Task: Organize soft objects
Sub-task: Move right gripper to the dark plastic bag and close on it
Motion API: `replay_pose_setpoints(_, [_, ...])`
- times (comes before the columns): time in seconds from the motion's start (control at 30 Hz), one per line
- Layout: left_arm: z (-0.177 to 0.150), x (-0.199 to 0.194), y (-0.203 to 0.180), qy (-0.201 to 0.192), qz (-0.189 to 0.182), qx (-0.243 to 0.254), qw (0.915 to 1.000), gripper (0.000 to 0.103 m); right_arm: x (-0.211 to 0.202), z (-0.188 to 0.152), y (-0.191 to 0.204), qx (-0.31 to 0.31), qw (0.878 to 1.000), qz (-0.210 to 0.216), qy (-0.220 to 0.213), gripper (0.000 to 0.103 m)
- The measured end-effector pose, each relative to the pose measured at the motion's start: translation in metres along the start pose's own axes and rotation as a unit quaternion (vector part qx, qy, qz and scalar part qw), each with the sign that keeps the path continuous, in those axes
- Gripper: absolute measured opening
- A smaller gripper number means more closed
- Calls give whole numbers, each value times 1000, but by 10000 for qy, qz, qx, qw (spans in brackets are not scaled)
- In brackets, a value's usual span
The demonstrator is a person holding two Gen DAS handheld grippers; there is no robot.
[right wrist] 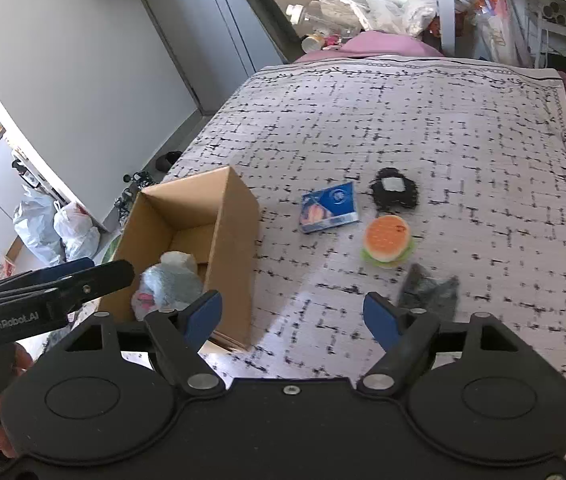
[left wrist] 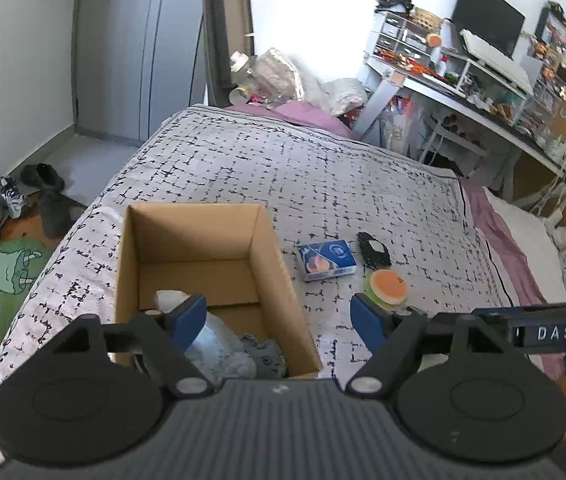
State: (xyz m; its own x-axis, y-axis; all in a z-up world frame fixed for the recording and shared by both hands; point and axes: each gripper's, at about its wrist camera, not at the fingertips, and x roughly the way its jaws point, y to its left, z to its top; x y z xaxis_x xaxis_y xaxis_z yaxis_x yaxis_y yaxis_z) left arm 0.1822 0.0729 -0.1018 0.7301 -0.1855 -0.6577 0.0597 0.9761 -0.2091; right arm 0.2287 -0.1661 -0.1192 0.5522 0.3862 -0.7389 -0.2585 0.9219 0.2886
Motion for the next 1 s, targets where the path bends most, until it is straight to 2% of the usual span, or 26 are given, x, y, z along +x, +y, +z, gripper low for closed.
replay_pose_setpoints(0.33, [-3,3,-25,194,35,260,9995,78,-10,-6,-26,-24,10000,-44,45,79])
replay_pose_setpoints(0.57, [1,9,-44,267,-93,492,9984,78,-13,-10,-44,45,10000,-44,70,79])
replay_pose_setpoints(0.67, [1,14,-54,329,-141,628,9974,78,-15,-11,-53,110,9999,-40,54,82])
replay_pose_setpoints(1.0, [-2,41,-80,592,-322,849,9941,78,-7,-20,-81,271,9996,-11,52,82])
